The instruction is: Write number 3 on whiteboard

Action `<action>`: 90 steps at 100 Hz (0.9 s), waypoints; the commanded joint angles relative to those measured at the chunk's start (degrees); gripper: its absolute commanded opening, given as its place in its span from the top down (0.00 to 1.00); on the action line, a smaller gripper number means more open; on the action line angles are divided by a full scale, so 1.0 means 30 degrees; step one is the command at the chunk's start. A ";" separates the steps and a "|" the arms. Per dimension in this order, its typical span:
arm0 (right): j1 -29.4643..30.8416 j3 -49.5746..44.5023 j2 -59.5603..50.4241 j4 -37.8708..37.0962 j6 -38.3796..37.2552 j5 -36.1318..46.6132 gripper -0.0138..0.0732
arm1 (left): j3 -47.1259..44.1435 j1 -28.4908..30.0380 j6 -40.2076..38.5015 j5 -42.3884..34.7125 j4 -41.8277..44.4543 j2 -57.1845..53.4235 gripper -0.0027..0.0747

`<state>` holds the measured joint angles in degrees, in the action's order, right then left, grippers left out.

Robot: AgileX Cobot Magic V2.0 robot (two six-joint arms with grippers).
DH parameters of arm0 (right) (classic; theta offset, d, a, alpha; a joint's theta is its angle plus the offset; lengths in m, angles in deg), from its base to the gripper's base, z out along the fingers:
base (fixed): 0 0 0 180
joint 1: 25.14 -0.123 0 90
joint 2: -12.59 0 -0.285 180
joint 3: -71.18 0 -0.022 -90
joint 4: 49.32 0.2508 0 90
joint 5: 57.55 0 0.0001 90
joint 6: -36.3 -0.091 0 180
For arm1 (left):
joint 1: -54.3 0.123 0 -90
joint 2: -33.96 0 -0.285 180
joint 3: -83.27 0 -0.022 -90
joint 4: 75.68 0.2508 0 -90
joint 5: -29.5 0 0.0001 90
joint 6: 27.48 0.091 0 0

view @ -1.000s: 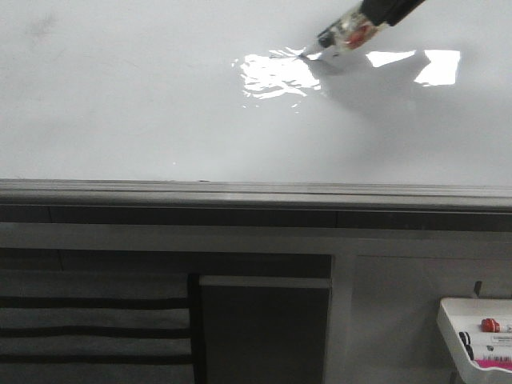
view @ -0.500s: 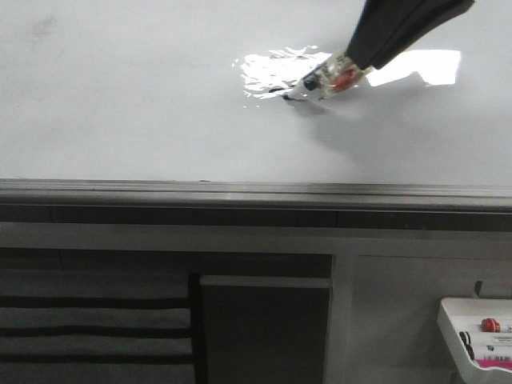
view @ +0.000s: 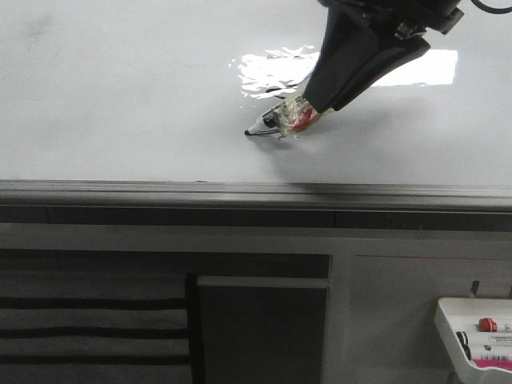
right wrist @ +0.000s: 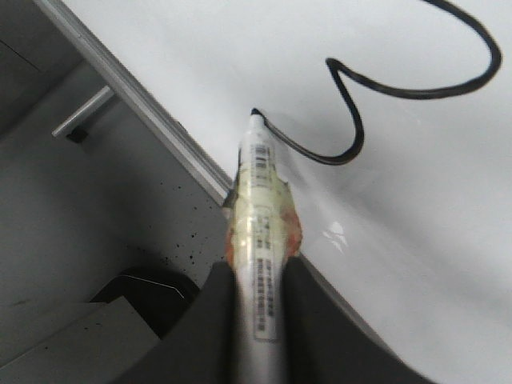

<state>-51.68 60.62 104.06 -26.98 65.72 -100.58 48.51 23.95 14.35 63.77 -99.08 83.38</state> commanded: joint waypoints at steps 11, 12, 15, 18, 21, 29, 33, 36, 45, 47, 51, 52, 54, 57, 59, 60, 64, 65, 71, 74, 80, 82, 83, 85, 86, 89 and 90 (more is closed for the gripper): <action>-0.0548 0.0434 -0.2810 -0.0178 0.1761 -0.1285 0.90 | 0.0520 0.0033 -0.0139 -0.1354 -0.0560 -0.0010 0.40; -0.0584 0.0408 -0.2916 -0.0178 0.1852 -0.1376 0.90 | 0.0520 0.0033 -0.0139 -0.1354 -0.0560 -0.0010 0.40; -0.0756 0.0408 -0.3421 -0.0178 0.2337 -0.1807 0.90 | 0.0520 0.0033 -0.0139 -0.1354 -0.0560 -0.0010 0.40; -0.0887 0.0391 -0.3802 -0.0178 0.2684 -0.2094 0.90 | 0.0520 0.0033 -0.0139 -0.1354 -0.0560 -0.0010 0.40; -0.0957 0.0391 -0.4221 -0.0178 0.2977 -0.2363 0.90 | 0.0520 0.0033 -0.0139 -0.1354 -0.0560 -0.0010 0.40; -0.1052 0.0391 -0.4950 -0.0178 0.4173 -0.3259 0.90 | 0.0520 0.0033 -0.0139 -0.1354 -0.0560 -0.0010 0.40; -0.1052 0.0391 -0.5178 -0.0178 0.4749 -0.3589 0.90 | 0.0520 0.0033 -0.0139 -0.1354 -0.0560 -0.0010 0.40; -0.1052 0.0391 -0.5329 -0.0178 0.5330 -0.3958 0.90 | 0.0520 0.0033 -0.0139 -0.1354 -0.0560 -0.0010 0.40; -0.1052 0.0391 -0.5468 -0.0178 0.6842 -0.4793 0.90 | 0.0520 0.0033 -0.0139 -0.1354 -0.0560 -0.0010 0.40; -0.1052 0.0391 -0.5468 -0.0178 0.7157 -0.4892 0.90 | 0.0520 0.0033 -0.0139 -0.1354 -0.0560 -0.0010 0.40; -0.1052 0.0391 -0.5468 -0.0178 0.8161 -0.5144 0.90 | 0.0520 0.0033 -0.0139 -0.1354 -0.0560 -0.0010 0.40; -0.1052 0.0391 -0.5468 -0.0127 0.8488 -0.5226 0.90 | 0.0520 0.0033 -0.0139 -0.1393 -0.0560 -0.0010 0.40; -0.1052 0.0391 -0.5432 -0.0125 0.8779 -0.5227 0.90 | 0.0520 0.0033 -0.0139 -0.1425 -0.0560 -0.0010 0.40; -0.1102 0.0391 -0.5432 0.0021 0.9308 -0.5185 0.90 | 0.0520 0.0033 -0.0139 -0.1437 -0.0560 -0.0010 0.40; -0.1179 0.0391 -0.5432 0.0062 0.9542 -0.5129 0.90 | 0.0520 0.0033 -0.0139 -0.1471 -0.0560 -0.0010 0.40; -0.1197 0.0391 -0.5432 0.0062 0.9605 -0.5095 0.90 | 0.0520 0.0033 -0.0139 -0.1471 -0.0560 -0.0010 0.40; -0.1286 0.0391 -0.5432 0.0196 0.9889 -0.4840 0.90 | 0.0520 0.0033 -0.0139 -0.1560 -0.0560 -0.0010 0.40; -0.1286 0.0391 -0.5432 0.0190 0.9934 -0.4840 0.90 | 0.0520 0.0033 -0.0139 -0.1606 -0.0560 -0.0010 0.40; -0.1524 0.0391 -0.5432 0.0367 1.0031 -0.4330 0.90 | 0.0520 0.0033 -0.0139 -0.1637 -0.0600 -0.0010 0.40; -0.1613 0.0391 -0.5432 0.0368 1.0123 -0.4120 0.90 | 0.0520 0.0033 -0.0139 -0.1637 -0.0731 -0.0010 0.40; -0.1896 0.0391 -0.5432 0.0453 1.0210 -0.3617 0.90 | 0.0520 0.0033 -0.0139 -0.1637 -0.1060 -0.0010 0.40; -0.1975 0.0391 -0.5432 0.0493 1.0210 -0.3480 0.90 | 0.0520 0.0033 -0.0139 -0.1637 -0.1141 -0.0010 0.40; -0.2051 0.0391 -0.5432 0.0487 1.0225 -0.3335 0.90 | 0.0520 0.0033 -0.0139 -0.1637 -0.1203 -0.0010 0.40; -0.2182 0.0391 -0.5432 0.0487 1.0254 -0.3148 0.90 | 0.0520 0.0033 -0.0139 -0.1685 -0.1292 -0.0010 0.40; -0.2182 0.0391 -0.5432 0.0487 1.0254 -0.3148 0.90 | 0.0520 0.0033 -0.0139 -0.1685 -0.1283 -0.0010 0.40; -0.2406 0.0391 -0.5432 0.0487 1.0337 -0.2858 0.90 | 0.0520 0.0033 0.0043 -0.1733 -0.1384 0.0110 0.40; -0.2499 0.0391 -0.5432 0.0487 1.0396 -0.2767 0.90 | 0.0520 0.0033 0.0095 -0.1733 -0.1384 0.0153 0.40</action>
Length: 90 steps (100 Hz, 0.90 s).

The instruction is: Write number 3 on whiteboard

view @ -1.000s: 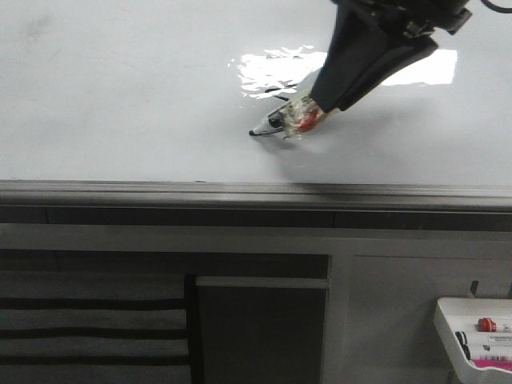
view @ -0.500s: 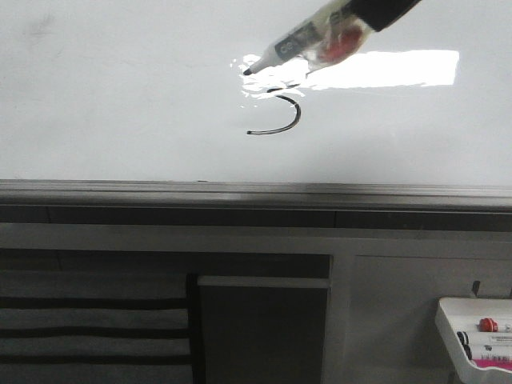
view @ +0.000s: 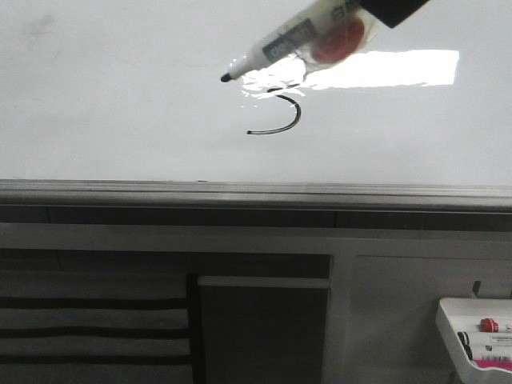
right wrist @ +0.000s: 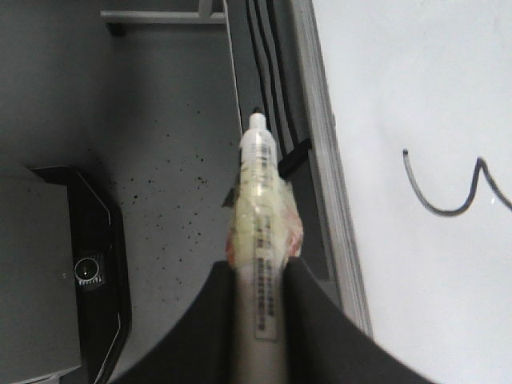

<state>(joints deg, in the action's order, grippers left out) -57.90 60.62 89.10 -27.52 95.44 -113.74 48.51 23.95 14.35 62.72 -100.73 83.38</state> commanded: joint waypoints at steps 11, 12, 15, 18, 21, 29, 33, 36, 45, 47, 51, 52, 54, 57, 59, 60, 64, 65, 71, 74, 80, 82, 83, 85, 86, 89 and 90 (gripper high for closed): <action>-0.1171 0.0391 -0.0446 0.0668 0.1079 0.2310 0.90 | 0.0626 -0.0244 0.0974 -0.1423 -0.1016 0.0894 0.40; -0.1221 0.0391 -0.0446 0.0668 0.1114 0.2353 0.90 | 0.0641 -0.0280 0.1049 -0.1423 -0.1083 0.0961 0.40; -0.1389 0.0391 -0.0446 0.0668 0.1195 0.2554 0.90 | 0.0685 -0.0510 0.1300 -0.1423 -0.1241 0.1351 0.40; -0.1554 0.0391 -0.0446 0.0668 0.1283 0.2832 0.90 | 0.0832 -0.0764 0.1396 -0.1423 -0.1244 0.1672 0.40; -0.1644 0.0391 -0.0446 0.0668 0.1370 0.3045 0.90 | 0.0969 -0.1051 0.1590 -0.1356 -0.1244 0.2017 0.40; -0.1712 0.0391 -0.0446 0.0668 0.1467 0.3408 0.90 | 0.1467 -0.2068 0.2230 -0.1038 -0.1244 0.3117 0.40; -0.1743 0.0391 -0.0446 0.0668 0.1649 0.3500 0.90 | 0.1810 -0.2531 0.2405 -0.0999 -0.1244 0.3612 0.40; -0.1743 0.0391 -0.0446 0.0668 0.1842 0.3500 0.90 | 0.2047 -0.2986 0.2561 -0.0917 -0.1244 0.4133 0.40; -0.1743 0.0391 -0.0446 0.0668 0.2243 0.3500 0.90 | 0.2946 -0.3981 0.2665 -0.0917 -0.1112 0.5328 0.40; -0.1743 0.0391 -0.0446 0.0668 0.2297 0.3500 0.90 | 0.3161 -0.4101 0.2665 -0.0917 -0.1112 0.5617 0.40; -0.1743 0.0391 -0.0446 0.0668 0.2297 0.3500 0.90 | 0.3609 -0.4409 0.2665 -0.0917 -0.1079 0.6186 0.40; -0.1743 0.0391 -0.0446 0.0668 0.2297 0.3500 0.90 | 0.3682 -0.4488 0.2665 -0.0917 -0.1079 0.6374 0.40; -0.1743 0.0391 -0.0446 0.0668 0.2297 0.3500 0.90 | 0.3895 -0.4535 0.2665 -0.0917 -0.1079 0.6557 0.40; -0.1743 0.0391 -0.0446 0.0668 0.2297 0.3500 0.90 | 0.4176 -0.4680 0.2665 -0.0917 -0.1028 0.7000 0.40; -0.1743 0.0391 -0.0446 0.0668 0.2297 0.3466 0.90 | 0.4368 -0.4691 0.2665 -0.0917 -0.0973 0.7176 0.40; -0.1743 0.0391 -0.0446 0.0668 0.2297 0.3466 0.90 | 0.4498 -0.4742 0.2665 -0.0917 -0.0921 0.7346 0.40; -0.1743 0.0391 -0.0446 0.0668 0.2297 0.3466 0.90 | 0.4779 -0.4742 0.2665 -0.0917 -0.0784 0.7817 0.40; -0.1743 0.0391 -0.0446 0.0668 0.2297 0.3431 0.90 | 0.4887 -0.4742 0.2665 -0.0917 -0.0735 0.7888 0.40; -0.1743 0.0391 -0.0446 0.0668 0.2297 0.3376 0.90 | 0.5263 -0.4742 0.2665 -0.0917 -0.0546 0.8526 0.40; -0.1743 0.0391 -0.0446 0.0668 0.2297 0.3345 0.90 | 0.5460 -0.4742 0.2665 -0.0917 -0.0397 0.8761 0.40; -0.1743 0.0391 -0.0446 0.0668 0.2297 0.3166 0.90 | 0.5686 -0.4742 0.2665 -0.0875 -0.0277 0.9122 0.40; -0.1743 0.0391 -0.0446 0.0668 0.2297 0.3122 0.90 | 0.5778 -0.4742 0.2665 -0.0875 -0.0277 0.9168 0.40; -0.1743 0.0391 -0.0446 0.0668 0.2297 0.3129 0.90 | 0.5776 -0.4742 0.2665 -0.0875 -0.0277 0.9217 0.40; -0.1743 0.0391 -0.0446 0.0668 0.2297 0.3129 0.90 | 0.5827 -0.4742 0.2665 -0.0875 -0.0277 0.9261 0.40; -0.1743 0.0391 -0.0446 0.0668 0.2297 0.3129 0.90 | 0.5862 -0.4742 0.2665 -0.0835 -0.0277 0.9261 0.40; -0.1743 0.0391 -0.0446 0.0668 0.2297 0.3167 0.90 | 0.5891 -0.4742 0.2665 -0.0834 -0.0277 0.9298 0.40; -0.1743 0.0391 -0.0446 0.0668 0.2297 0.3167 0.90 | 0.5899 -0.4742 0.2665 -0.0834 -0.0277 0.9298 0.41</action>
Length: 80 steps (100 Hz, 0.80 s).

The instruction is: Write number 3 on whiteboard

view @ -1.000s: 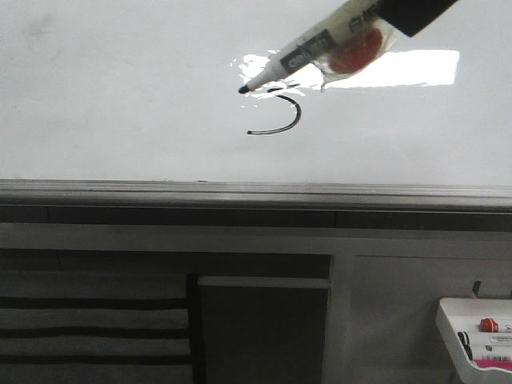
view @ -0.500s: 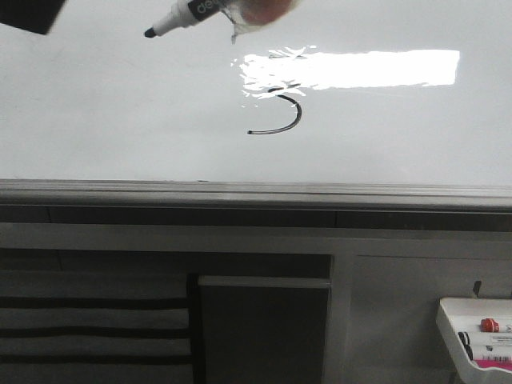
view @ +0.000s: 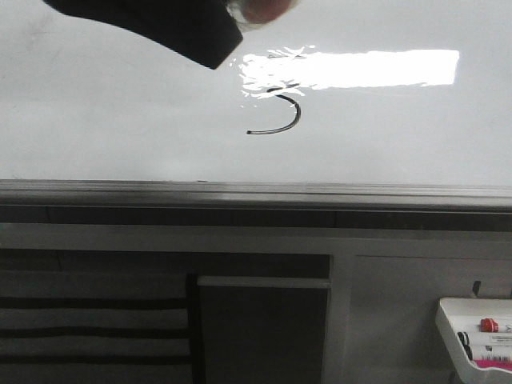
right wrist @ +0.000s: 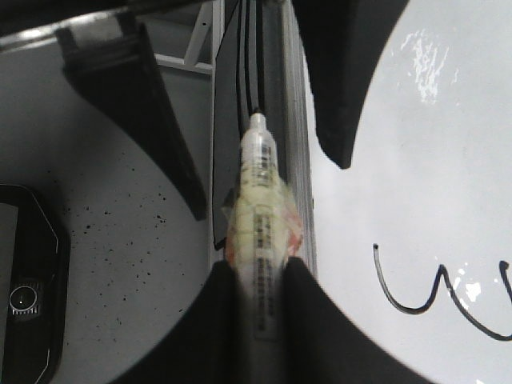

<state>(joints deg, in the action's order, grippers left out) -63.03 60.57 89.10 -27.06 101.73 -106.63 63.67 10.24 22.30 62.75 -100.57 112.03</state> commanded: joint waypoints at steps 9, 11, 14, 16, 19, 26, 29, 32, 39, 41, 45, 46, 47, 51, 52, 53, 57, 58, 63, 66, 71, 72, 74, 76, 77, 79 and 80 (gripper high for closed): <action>-0.0032 0.0408 -0.0446 0.0527 0.0201 0.0716 0.90 | 0.0848 -0.0172 0.0014 -0.0841 -0.0330 -0.0255 0.49; -0.0032 0.0408 -0.0446 0.0527 0.0201 0.0716 0.90 | 0.0848 -0.0172 0.0014 -0.0841 -0.0330 -0.0255 0.52; -0.0032 0.0408 -0.0446 0.0527 0.0201 0.0716 0.90 | 0.0848 -0.0172 0.0014 -0.0841 -0.0330 -0.0255 0.55; -0.0032 0.0408 -0.0446 0.0527 0.0201 0.0716 0.90 | 0.0848 -0.0172 0.0014 -0.0841 -0.0330 -0.0255 0.57; -0.0032 0.0408 -0.0446 0.0527 0.0201 0.0716 0.90 | 0.0848 -0.0172 0.0014 -0.0841 -0.0330 -0.0255 0.61; -0.0032 0.0408 -0.0446 0.0527 0.0201 0.0716 0.90 | 0.0848 -0.0172 0.0014 -0.0841 -0.0330 -0.0255 0.68; -0.0032 0.0408 -0.0446 0.0527 0.0201 0.0716 0.90 | 0.0848 -0.0172 0.0014 -0.0874 -0.0330 -0.0255 0.70; -0.0032 0.0408 -0.0446 0.0563 0.0201 0.0716 0.90 | 0.0848 -0.0172 0.0014 -0.0874 -0.0330 -0.0255 0.73; -0.0032 0.0408 -0.0446 0.0562 0.0201 0.0716 0.90 | 0.0848 -0.0172 0.0014 -0.0874 -0.0330 -0.0255 0.79; -0.0032 0.0408 -0.0446 0.0562 0.0201 0.0716 0.90 | 0.0848 -0.0172 0.0014 -0.0874 -0.0330 -0.0255 0.80; -0.0032 0.0408 -0.0446 0.0562 0.0201 0.0669 0.90 | 0.0848 -0.0172 0.0014 -0.0874 -0.0330 -0.0255 0.82; -0.0032 0.0408 -0.0446 0.0562 0.0201 0.0669 0.90 | 0.0848 -0.0172 0.0014 -0.0874 -0.0330 -0.0255 0.83; -0.0032 0.0408 -0.0446 0.0562 0.0201 0.0669 0.90 | 0.0848 -0.0172 0.0014 -0.0874 -0.0330 -0.0255 0.84; -0.0032 0.0408 -0.0446 0.0562 0.0201 0.0669 0.90 | 0.0848 -0.0172 0.0014 -0.0874 -0.0330 -0.0255 0.86; -0.0032 0.0408 -0.0446 0.0562 0.0201 0.0669 0.90 | 0.0848 -0.0172 0.0014 -0.0874 -0.0330 -0.0255 0.87; -0.0032 0.0408 -0.0446 0.0562 0.0201 0.0669 0.90 | 0.0848 -0.0172 0.0014 -0.0874 -0.0330 -0.0255 0.87; -0.0032 0.0408 -0.0446 0.0562 0.0201 0.0659 0.89 | 0.0848 -0.0172 0.0014 -0.0874 -0.0330 -0.0255 0.89; -0.0032 0.0408 -0.0446 0.0562 0.0201 0.0659 0.89 | 0.0848 -0.0172 0.0014 -0.0874 -0.0330 -0.0255 0.90; -0.0032 0.0408 -0.0446 0.0562 0.0201 0.0623 0.84 | 0.0848 -0.0172 0.0014 -0.0874 -0.0330 -0.0255 0.92; -0.0032 0.0408 -0.0446 0.0562 0.0201 0.0623 0.80 | 0.0848 -0.0172 0.0014 -0.0874 -0.0330 -0.0255 0.94; -0.0032 0.0408 -0.0446 0.0562 0.0201 0.0585 0.71 | 0.0848 -0.0172 0.0014 -0.0874 -0.0330 -0.0255 0.96; -0.0032 0.0408 -0.0446 0.0562 0.0201 0.0588 0.68 | 0.0848 -0.0172 0.0014 -0.0874 -0.0330 -0.0255 0.96; -0.0032 0.0408 -0.0446 0.0562 0.0201 0.0588 0.65 | 0.0848 -0.0172 0.0014 -0.0874 -0.0330 -0.0255 0.97; -0.0032 0.0408 -0.0446 0.0562 0.0201 0.0588 0.63 | 0.0848 -0.0172 0.0014 -0.0874 -0.0330 -0.0255 0.98; -0.0032 0.0408 -0.0446 0.0562 0.0201 0.0588 0.61 | 0.0848 -0.0172 0.0014 -0.0874 -0.0330 -0.0255 0.98; -0.0032 0.0408 -0.0446 0.0562 0.0165 0.0588 0.60 | 0.0848 -0.0172 0.0014 -0.0874 -0.0330 -0.0255 0.99; -0.0032 0.0408 -0.0446 0.0562 0.0165 0.0650 0.58 | 0.0848 -0.0172 0.0014 -0.0874 -0.0330 -0.0255 0.99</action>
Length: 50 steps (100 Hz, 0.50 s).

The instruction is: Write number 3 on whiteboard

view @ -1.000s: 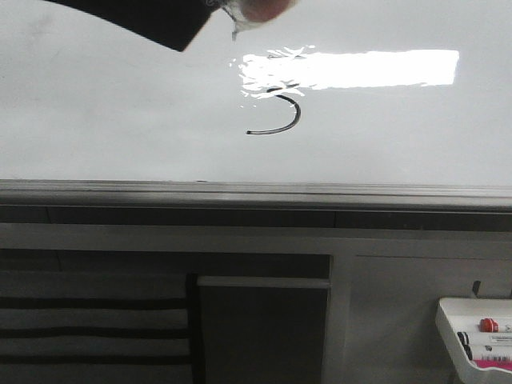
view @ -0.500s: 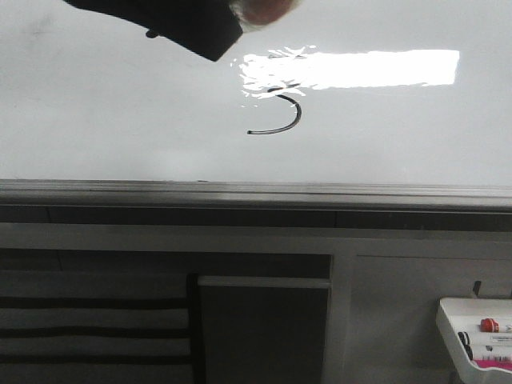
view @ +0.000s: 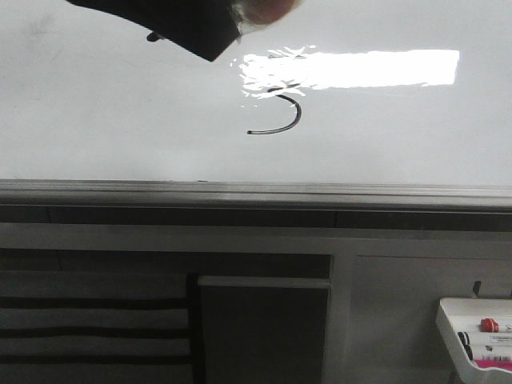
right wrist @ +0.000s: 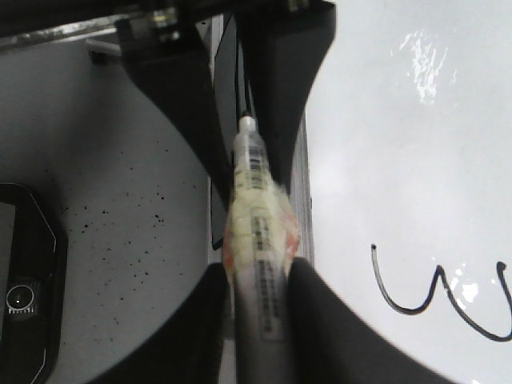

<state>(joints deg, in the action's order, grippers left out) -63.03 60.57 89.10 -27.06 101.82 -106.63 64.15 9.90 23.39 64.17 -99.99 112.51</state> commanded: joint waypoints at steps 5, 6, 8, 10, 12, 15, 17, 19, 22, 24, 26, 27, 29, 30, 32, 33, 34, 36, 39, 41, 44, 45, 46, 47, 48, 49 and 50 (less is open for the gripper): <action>0.0113 0.0452 -0.0657 0.0296 -0.0139 0.0850 0.56 | 0.0686 0.0061 -0.0348 -0.1350 -0.0375 -0.0414 0.99; 0.0119 0.0496 -0.0693 0.0135 -0.0236 0.0840 0.56 | 0.0686 0.0100 -0.0348 -0.1350 -0.0334 -0.0414 0.99; 0.0260 0.0556 -0.0786 -0.0167 -0.0562 0.0840 0.56 | 0.0686 0.0156 -0.0390 -0.1314 -0.0168 -0.0414 0.99; 0.0345 0.0667 -0.0885 -0.0391 -0.0844 0.0840 0.56 | 0.0686 0.0255 -0.0426 -0.1314 -0.0014 -0.0414 0.99; 0.0559 0.0783 -0.1102 -0.0796 -0.1646 0.0884 0.56 | 0.0686 0.0387 -0.0472 -0.1269 0.0107 -0.0414 0.99; 0.0824 0.0951 -0.1365 -0.1494 -0.2679 0.0884 0.56 | 0.0686 0.0611 -0.0564 -0.1221 0.0258 -0.0414 0.99; 0.0983 0.1067 -0.1516 -0.1760 -0.3210 0.0844 0.56 | 0.0686 0.0829 -0.0652 -0.1185 0.0311 -0.0414 0.99; 0.1315 0.1115 -0.1840 -0.2098 -0.4242 0.0841 0.56 | 0.0686 0.1085 -0.0817 -0.1185 0.0302 -0.0414 0.99; 0.1682 0.1202 -0.2184 -0.2533 -0.5014 0.0841 0.56 | 0.0686 0.1483 -0.1088 -0.1185 0.0302 -0.0414 0.99; 0.1883 0.1204 -0.2354 -0.2634 -0.5358 0.0806 0.56 | 0.0686 0.1821 -0.1245 -0.1185 0.0302 -0.0414 0.99; 0.2300 0.1204 -0.2704 -0.2726 -0.5956 0.0795 0.56 | 0.0686 0.2193 -0.1450 -0.1185 0.0302 -0.0414 0.99; 0.2408 0.1204 -0.2792 -0.2755 -0.6084 0.0759 0.56 | 0.0686 0.2326 -0.1514 -0.1185 0.0302 -0.0414 0.99; 0.2739 0.1204 -0.3045 -0.2755 -0.6385 0.0716 0.56 | 0.0686 0.2747 -0.1731 -0.1185 0.0302 -0.0414 0.99; 0.2850 0.1204 -0.3125 -0.2755 -0.6474 0.0674 0.56 | 0.0645 0.3039 -0.1939 -0.1185 0.0302 -0.0414 0.99; 0.3171 0.1204 -0.3346 -0.2755 -0.6711 0.0615 0.56 | 0.0641 0.3498 -0.2264 -0.1223 0.0302 -0.0414 0.99; 0.3384 0.1204 -0.3484 -0.2755 -0.6892 0.0560 0.56 | 0.0591 0.3653 -0.2383 -0.1227 0.0302 -0.0414 0.99; 0.3486 0.1204 -0.3555 -0.2755 -0.6972 0.0525 0.56 | 0.0549 0.3810 -0.2511 -0.1274 0.0302 -0.0414 0.99; 0.3685 0.1204 -0.3688 -0.2755 -0.7143 0.0490 0.56 | 0.0501 0.4286 -0.2917 -0.1400 0.0302 -0.0414 0.99; 0.4125 0.1204 -0.3972 -0.2755 -0.7471 0.0386 0.56 | 0.0293 0.5104 -0.3588 -0.1595 0.0302 -0.0414 0.99; 0.4352 0.1204 -0.4099 -0.2755 -0.7565 0.0278 0.56 | 0.0136 0.5435 -0.3831 -0.1787 0.0268 -0.0414 0.99; 0.4660 0.1204 -0.4273 -0.2755 -0.7649 0.0183 0.56 | -0.0137 0.6255 -0.4391 -0.2197 0.0123 -0.0414 0.99; 0.4714 0.1204 -0.4279 -0.2755 -0.7692 0.0115 0.56 | -0.0216 0.6415 -0.4493 -0.2320 0.0075 -0.0414 0.99; 0.4763 0.1204 -0.4332 -0.2755 -0.7688 0.0073 0.56 | -0.0381 0.6731 -0.4669 -0.2585 0.0022 -0.0414 0.99; 0.4857 0.1204 -0.4371 -0.2755 -0.7730 0.0025 0.56 | -0.0467 0.6889 -0.4729 -0.2716 -0.0129 -0.0414 0.99; 0.4902 0.1204 -0.4375 -0.2755 -0.7728 0.0016 0.56 | -0.0643 0.7048 -0.4804 -0.2991 -0.0209 -0.0414 0.99; 0.4945 0.1204 -0.4422 -0.2755 -0.7728 -0.0017 0.56 | -0.0732 0.7368 -0.4933 -0.3139 -0.0359 -0.0414 0.99; 0.5002 0.1204 -0.4426 -0.2755 -0.7728 -0.0063 0.56 | -0.0823 0.7525 -0.4990 -0.3439 -0.0439 -0.0414 0.99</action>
<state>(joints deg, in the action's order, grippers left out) -49.79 62.46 77.29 -35.64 80.12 -108.58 62.22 27.47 12.68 60.89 -98.64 112.51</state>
